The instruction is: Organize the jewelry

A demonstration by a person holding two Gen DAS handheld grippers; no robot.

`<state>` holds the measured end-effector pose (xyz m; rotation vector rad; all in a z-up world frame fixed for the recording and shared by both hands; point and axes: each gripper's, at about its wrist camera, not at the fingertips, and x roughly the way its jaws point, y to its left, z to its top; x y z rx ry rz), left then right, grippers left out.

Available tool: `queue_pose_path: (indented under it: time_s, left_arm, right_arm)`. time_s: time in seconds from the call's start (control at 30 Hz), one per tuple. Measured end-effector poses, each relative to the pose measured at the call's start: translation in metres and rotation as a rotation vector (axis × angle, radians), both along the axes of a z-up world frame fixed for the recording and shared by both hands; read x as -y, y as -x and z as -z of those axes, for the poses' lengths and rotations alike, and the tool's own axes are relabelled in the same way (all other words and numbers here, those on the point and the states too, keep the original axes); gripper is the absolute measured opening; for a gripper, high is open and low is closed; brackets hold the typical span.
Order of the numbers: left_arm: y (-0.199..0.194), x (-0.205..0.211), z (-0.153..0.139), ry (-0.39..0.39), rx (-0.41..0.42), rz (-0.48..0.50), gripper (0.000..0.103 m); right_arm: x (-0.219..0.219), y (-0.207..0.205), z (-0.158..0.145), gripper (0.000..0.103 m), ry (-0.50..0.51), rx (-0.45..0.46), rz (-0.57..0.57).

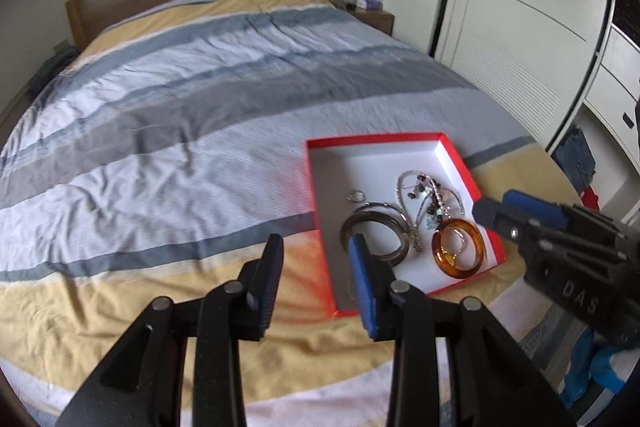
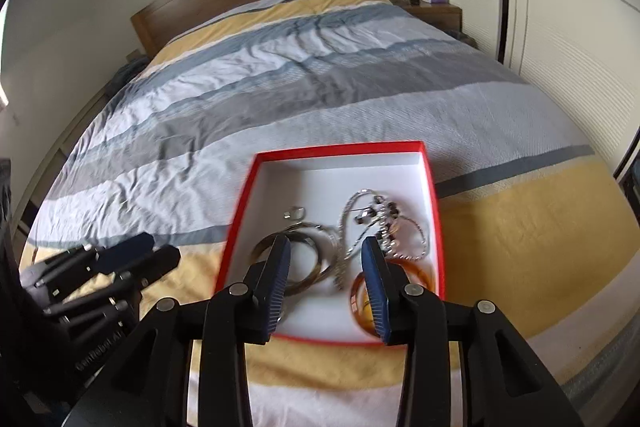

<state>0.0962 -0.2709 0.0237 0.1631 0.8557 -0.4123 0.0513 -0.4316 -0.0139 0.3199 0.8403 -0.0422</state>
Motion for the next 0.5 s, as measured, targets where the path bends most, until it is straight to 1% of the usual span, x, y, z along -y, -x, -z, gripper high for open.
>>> queue_pose_path:
  time_s: [0.03,0.07,0.2,0.3,0.5]
  left_arm:
    - [0.007,-0.008,-0.007,-0.003,0.018,-0.016,0.039]
    - [0.013,-0.016,-0.014,-0.005,0.035,-0.033,0.042]
    - [0.038,-0.044,-0.037,-0.015,0.091,-0.074,0.043]
    - [0.057,-0.061,-0.054,-0.020,0.131,-0.092,0.043]
    - [0.092,-0.097,-0.084,0.014,0.189,-0.137,0.044]
  right_arm:
    - [-0.007,0.006,-0.006,0.044,0.004,0.009,-0.010]
    - [-0.014,0.013,-0.012,0.046,0.006,0.019,-0.022]
    - [-0.046,0.037,-0.036,0.047,0.027,0.054,-0.066]
    - [-0.066,0.054,-0.053,0.050,0.041,0.081,-0.090]
    - [-0.099,0.085,-0.084,0.052,0.078,0.137,-0.123]
